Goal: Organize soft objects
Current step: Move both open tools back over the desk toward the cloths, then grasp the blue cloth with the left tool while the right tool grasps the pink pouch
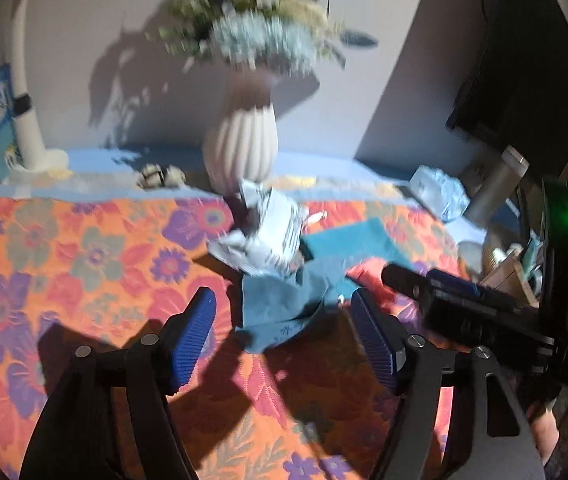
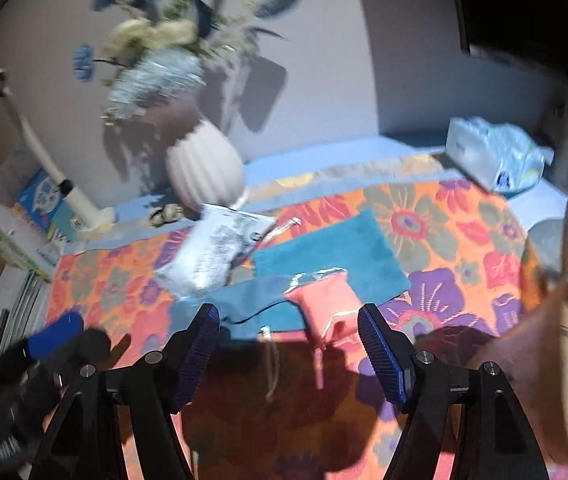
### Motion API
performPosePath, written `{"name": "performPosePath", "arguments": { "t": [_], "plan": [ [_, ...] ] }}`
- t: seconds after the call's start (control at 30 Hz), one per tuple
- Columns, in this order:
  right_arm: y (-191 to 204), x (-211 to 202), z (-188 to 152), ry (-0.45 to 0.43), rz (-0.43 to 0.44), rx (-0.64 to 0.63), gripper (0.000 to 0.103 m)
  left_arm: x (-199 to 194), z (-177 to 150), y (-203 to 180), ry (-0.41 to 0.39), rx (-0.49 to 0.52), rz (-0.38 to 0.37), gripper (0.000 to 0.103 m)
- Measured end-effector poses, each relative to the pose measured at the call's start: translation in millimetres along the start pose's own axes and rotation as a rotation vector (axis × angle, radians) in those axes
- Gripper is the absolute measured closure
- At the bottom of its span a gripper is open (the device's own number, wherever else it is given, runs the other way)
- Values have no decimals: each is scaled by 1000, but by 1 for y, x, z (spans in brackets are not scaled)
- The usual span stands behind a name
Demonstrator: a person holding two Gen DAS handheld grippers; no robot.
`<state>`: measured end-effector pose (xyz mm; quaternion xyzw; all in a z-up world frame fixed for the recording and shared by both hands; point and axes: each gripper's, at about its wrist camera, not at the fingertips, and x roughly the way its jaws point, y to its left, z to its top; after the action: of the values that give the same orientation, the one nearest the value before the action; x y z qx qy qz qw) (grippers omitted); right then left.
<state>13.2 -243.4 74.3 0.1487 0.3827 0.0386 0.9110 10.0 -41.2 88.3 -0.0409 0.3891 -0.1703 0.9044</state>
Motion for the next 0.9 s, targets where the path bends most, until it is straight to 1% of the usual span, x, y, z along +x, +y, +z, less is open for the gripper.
{"name": "performPosePath", "arguments": {
  "t": [0.13, 0.27, 0.37, 0.43, 0.5, 0.57, 0.6, 0.7, 0.77, 0.83, 0.87, 0.9],
  "plan": [
    [-13, 24, -3, 1, -27, 8, 33, 22, -5, -1, 23, 3, -3, 33],
    [-18, 35, -5, -6, -82, -21, 33, 42, -7, -3, 39, 0, -25, 33],
    [-19, 42, -6, -4, -89, -52, 33, 57, -8, -6, 63, -2, -30, 33],
    [-17, 46, -9, -5, -100, -72, 33, 64, -10, -6, 65, -12, -37, 33],
    [-17, 51, -11, 8, -107, -79, 37, 69, -10, -5, 67, -25, -48, 33],
    [-20, 53, -10, 15, -101, -69, 38, 74, -11, -4, 77, -35, -58, 33],
    [-21, 53, -10, 12, -93, -63, 40, 76, -12, -5, 79, -32, -57, 33],
    [-22, 52, -11, 8, -88, -61, 53, 82, -14, -8, 92, -17, -25, 34],
    [-21, 52, -12, 4, -99, -69, 56, 83, -14, -9, 91, -14, -15, 35],
    [-20, 51, -12, -1, -91, -74, 59, 84, -14, -7, 89, -21, -17, 46],
    [-20, 50, -12, -6, -88, -74, 60, 84, -14, -6, 87, -25, -14, 55],
    [-21, 49, -12, -12, -86, -72, 62, 84, -15, -5, 83, -31, -20, 62]
  ]
}}
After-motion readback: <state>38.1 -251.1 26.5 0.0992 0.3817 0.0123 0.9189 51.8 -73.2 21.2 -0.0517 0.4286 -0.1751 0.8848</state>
